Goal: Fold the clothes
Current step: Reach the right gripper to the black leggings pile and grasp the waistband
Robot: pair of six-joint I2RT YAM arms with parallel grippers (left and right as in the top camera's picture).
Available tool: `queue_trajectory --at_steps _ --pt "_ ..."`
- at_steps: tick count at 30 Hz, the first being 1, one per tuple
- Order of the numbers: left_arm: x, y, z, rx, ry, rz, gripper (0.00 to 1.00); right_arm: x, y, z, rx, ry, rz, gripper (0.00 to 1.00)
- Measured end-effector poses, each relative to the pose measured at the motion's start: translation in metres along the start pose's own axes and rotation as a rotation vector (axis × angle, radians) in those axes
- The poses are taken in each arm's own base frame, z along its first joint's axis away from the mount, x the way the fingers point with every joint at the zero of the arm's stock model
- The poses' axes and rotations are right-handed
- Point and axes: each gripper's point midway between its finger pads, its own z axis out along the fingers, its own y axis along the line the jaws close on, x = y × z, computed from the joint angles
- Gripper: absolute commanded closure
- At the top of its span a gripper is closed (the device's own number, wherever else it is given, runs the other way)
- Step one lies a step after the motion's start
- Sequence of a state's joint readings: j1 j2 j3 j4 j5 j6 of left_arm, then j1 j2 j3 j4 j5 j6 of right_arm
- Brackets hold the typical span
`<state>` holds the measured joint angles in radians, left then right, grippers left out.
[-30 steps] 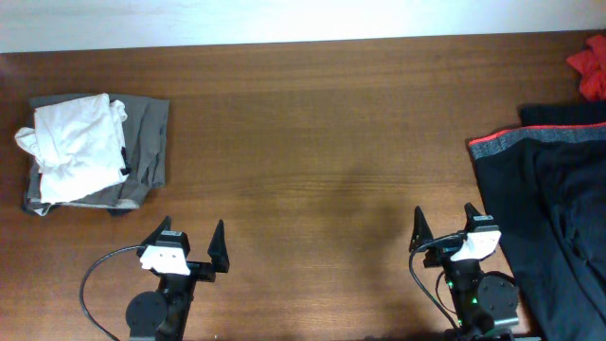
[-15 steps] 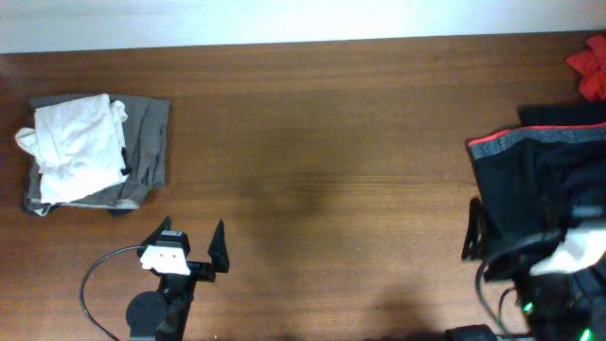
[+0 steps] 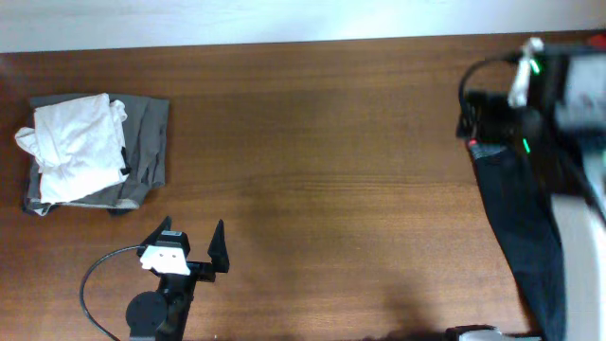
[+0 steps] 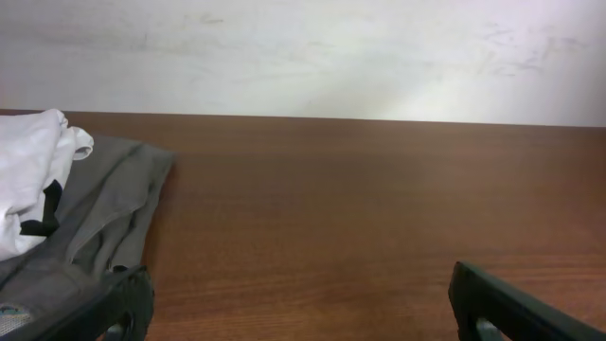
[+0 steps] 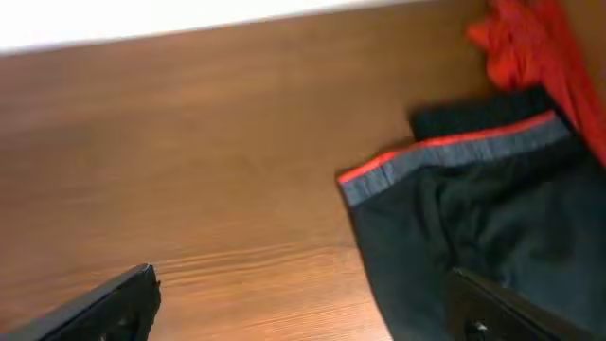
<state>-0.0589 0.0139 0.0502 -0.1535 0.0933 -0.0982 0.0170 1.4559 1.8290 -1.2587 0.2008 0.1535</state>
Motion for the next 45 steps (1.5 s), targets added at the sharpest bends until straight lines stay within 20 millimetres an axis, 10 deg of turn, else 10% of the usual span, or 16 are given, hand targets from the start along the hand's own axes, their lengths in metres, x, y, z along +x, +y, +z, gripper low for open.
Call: queue_trajectory --at_steps 9,19,29,39,45 --pt "0.0 0.0 0.0 0.0 0.0 0.0 0.01 0.035 -0.056 0.164 0.129 0.348 0.104 0.2" --pt "0.0 0.0 0.0 0.0 0.0 0.0 0.01 0.091 -0.073 0.27 -0.017 0.549 0.205 0.24" --pt "0.0 0.0 0.0 0.0 0.0 0.0 0.01 0.129 -0.063 0.318 -0.072 0.644 0.198 0.26" --pt "0.0 0.0 0.0 0.0 0.0 0.0 0.01 0.129 -0.062 0.323 -0.074 0.634 0.196 0.31" --pt "0.0 0.0 0.0 0.0 0.0 0.0 0.01 0.129 -0.066 0.329 -0.06 0.603 0.189 0.57"
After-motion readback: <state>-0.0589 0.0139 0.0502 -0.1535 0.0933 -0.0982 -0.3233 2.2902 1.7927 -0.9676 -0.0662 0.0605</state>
